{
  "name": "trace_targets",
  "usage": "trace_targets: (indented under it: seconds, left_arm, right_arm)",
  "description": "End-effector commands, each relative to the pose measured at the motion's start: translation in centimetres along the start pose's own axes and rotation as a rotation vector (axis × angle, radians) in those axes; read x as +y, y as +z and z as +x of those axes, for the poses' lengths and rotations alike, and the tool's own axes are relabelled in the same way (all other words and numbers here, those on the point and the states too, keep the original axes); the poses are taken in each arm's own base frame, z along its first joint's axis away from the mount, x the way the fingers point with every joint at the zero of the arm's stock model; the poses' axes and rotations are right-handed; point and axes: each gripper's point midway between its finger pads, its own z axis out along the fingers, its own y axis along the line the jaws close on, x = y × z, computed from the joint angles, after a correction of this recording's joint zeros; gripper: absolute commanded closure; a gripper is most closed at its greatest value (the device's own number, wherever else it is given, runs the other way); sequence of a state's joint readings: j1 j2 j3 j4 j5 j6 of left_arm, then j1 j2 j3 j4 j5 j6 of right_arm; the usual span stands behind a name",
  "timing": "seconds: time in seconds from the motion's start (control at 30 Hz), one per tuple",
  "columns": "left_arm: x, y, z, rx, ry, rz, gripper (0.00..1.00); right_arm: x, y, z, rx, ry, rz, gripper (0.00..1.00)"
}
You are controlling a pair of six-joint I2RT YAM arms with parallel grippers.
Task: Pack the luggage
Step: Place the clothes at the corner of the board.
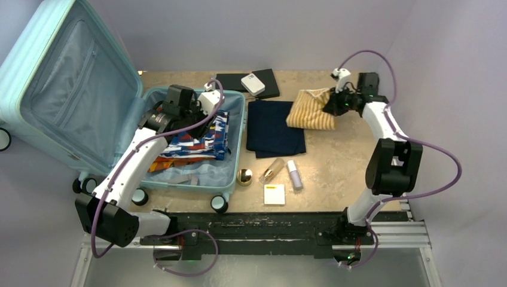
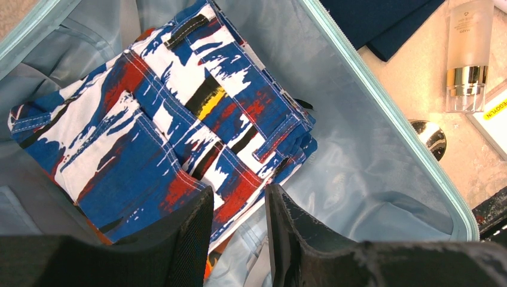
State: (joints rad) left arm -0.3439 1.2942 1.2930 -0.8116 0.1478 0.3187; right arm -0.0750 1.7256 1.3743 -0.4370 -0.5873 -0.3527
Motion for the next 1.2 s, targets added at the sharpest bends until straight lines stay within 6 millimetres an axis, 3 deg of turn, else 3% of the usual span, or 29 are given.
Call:
trace_targets:
  seconds: [0.0,0.27,0.43,0.47,0.53,0.6,0.63,0.67,0.77,0.93,1.07,1.17]
  left_arm:
    - [0.2,-0.7,-1.6,-0.034,0.02,0.002,0.63]
    - [0.0,-0.5,-2.7,-0.039,0.017,0.036,0.63]
    - [-0.2,-0.5,-3.4,-0.047,0.014,0.051,0.63]
    - [-0.2,-0.6,-3.4,-0.046,0.013,0.051,0.63]
    - [-0.2,-0.7,-3.6,-0.049,0.015,0.052,0.62]
    - [-0.2,-0.7,-3.6,-0.048,0.015,0.053,0.62]
    - [-0.3,-0.8,-3.6,-0.048,0.017,0.053,0.62]
    - [-0.3,-0.8,-3.6,-0.047,0.016,0.053,0.62]
    - [-0.3,-0.7,-3.6,-0.044,0.016,0.053,0.62]
    - [-0.3,-0.7,-3.7,-0.046,0.018,0.055,0.6]
    - [-0.4,-0.3,-4.1,-0.049,0.015,0.06,0.51]
    - [-0.8,0.3,-4.6,-0.049,0.007,0.077,0.4]
  right_arm:
    - [-5.8,-4.8,0.0,-0.021,-0.059,0.152,1.0]
    - [-14.6,-9.0,7.6,0.062,0.04,0.314,1.0]
    - [-16.1,-8.2,12.8,0.179,0.089,0.309,1.0]
    - [-16.2,-8.1,13.4,0.192,0.099,0.316,0.95]
    - [-16.7,-8.3,14.3,0.206,0.123,0.363,0.47]
    - [-17.5,-9.2,14.4,0.206,0.137,0.435,0.13]
    - [-17.7,-9.7,14.1,0.197,0.139,0.467,0.03]
    - [-17.9,-10.2,13.8,0.186,0.143,0.494,0.01]
    - [-18.0,-12.2,11.6,0.133,0.12,0.56,0.01]
    - [-16.4,-16.0,5.5,-0.011,0.006,0.605,0.01]
    - [-11.8,-16.8,1.0,-0.135,-0.117,0.478,0.02]
    - [-7.1,-15.0,-1.8,-0.19,-0.235,0.385,0.02]
